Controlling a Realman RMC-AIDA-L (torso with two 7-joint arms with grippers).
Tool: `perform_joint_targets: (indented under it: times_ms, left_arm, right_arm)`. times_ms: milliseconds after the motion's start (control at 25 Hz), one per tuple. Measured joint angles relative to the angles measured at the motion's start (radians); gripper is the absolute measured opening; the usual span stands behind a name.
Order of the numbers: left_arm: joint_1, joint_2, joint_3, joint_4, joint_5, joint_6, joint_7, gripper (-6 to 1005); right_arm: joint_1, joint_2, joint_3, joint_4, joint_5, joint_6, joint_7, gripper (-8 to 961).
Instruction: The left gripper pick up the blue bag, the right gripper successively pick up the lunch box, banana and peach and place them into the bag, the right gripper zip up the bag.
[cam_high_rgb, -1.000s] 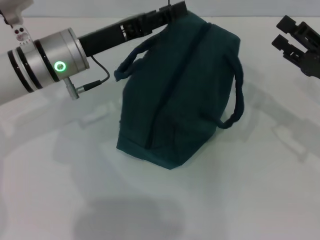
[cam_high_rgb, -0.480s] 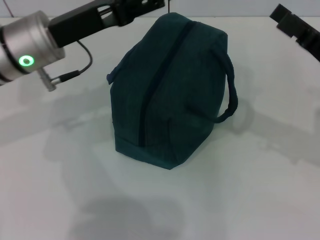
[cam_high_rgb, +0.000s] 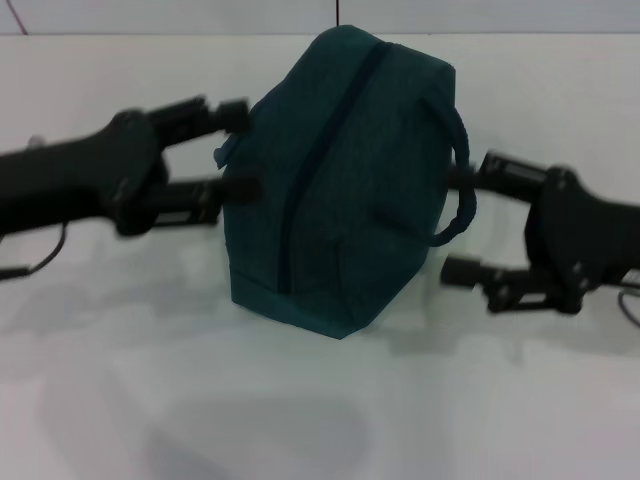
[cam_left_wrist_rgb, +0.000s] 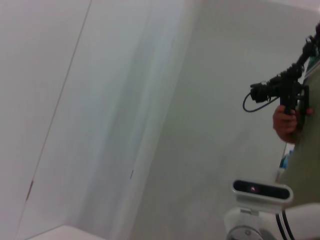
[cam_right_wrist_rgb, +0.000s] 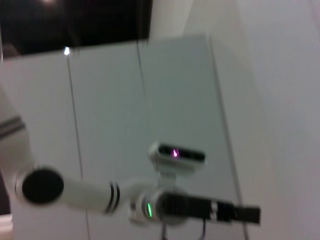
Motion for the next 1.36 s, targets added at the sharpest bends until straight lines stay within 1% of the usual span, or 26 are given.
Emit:
perform_joint_targets:
  times_ms: [120,320,400,640,1360]
  left_arm:
    - [0.054,0.006,0.000,-0.005,0.005,0.032,0.083,887]
    - [0.110,0.003,0.008,-0.019,0.019,0.077,0.248,887]
    - [0.122,0.002,0.022,-0.022,0.028,0.081,0.268,887]
    - [0.123,0.007,0.063,-0.026,0.076,0.081,0.271,887]
    - [0.118,0.010,0.065,-0.025,0.092,0.084,0.251,887]
  right_arm:
    - [0.002,0.007,-0.010,-0.001,-0.063,0.034,-0.038,879]
    - [0.008,0.015,-0.093,0.009,-0.071,0.099,-0.070,881]
    - [0.016,0.016,-0.123,0.009,-0.069,0.112,-0.071,882]
    - [0.026,0.019,-0.151,0.009,-0.069,0.125,-0.073,883]
    - [0.027,0.018,-0.151,0.008,-0.066,0.122,-0.086,883]
